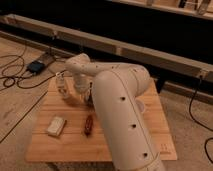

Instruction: Drag the ceramic bowl in a circle

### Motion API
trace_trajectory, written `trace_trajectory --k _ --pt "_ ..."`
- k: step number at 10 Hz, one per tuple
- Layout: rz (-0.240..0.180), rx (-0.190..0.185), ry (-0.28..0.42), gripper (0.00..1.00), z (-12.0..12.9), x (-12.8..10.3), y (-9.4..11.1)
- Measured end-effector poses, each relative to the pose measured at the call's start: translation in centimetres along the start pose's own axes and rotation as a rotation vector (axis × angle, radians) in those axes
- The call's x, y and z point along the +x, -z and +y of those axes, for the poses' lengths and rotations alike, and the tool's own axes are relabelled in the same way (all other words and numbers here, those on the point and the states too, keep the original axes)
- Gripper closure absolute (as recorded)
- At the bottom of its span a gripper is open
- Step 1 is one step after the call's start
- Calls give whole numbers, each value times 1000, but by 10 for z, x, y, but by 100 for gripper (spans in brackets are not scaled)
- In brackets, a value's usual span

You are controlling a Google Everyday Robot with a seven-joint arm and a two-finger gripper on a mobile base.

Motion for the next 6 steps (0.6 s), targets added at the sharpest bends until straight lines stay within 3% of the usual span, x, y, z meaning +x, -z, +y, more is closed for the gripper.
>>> trace_trajectory --k 6 --pt "-30 -2 -57 25 -13 0 5"
